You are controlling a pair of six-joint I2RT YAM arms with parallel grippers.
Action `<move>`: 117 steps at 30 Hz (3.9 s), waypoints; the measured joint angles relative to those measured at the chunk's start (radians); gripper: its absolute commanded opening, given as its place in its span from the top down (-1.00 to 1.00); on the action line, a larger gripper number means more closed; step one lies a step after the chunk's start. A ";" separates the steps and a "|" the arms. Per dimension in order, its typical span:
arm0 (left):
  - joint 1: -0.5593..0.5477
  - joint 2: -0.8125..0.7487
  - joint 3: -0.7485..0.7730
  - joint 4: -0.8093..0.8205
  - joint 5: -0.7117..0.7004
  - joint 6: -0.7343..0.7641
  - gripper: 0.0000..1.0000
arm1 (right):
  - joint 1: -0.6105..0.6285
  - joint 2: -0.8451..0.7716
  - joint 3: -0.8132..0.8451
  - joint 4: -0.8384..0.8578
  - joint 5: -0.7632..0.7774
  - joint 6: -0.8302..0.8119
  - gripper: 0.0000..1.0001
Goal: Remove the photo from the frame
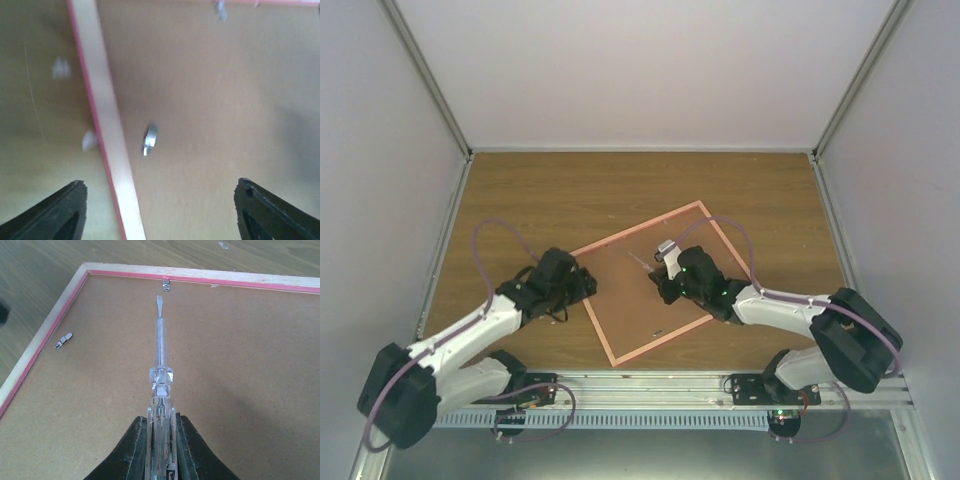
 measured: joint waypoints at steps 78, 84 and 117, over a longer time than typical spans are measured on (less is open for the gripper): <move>0.034 0.621 0.365 0.035 0.050 0.635 0.45 | -0.012 0.046 0.046 -0.113 -0.070 -0.044 0.99; 0.024 0.560 0.278 0.092 0.124 0.607 0.65 | -0.013 0.122 0.113 -0.162 -0.076 -0.046 0.99; -0.061 0.480 0.180 0.154 0.091 0.461 0.65 | -0.023 0.213 0.238 -0.332 -0.160 -0.093 0.99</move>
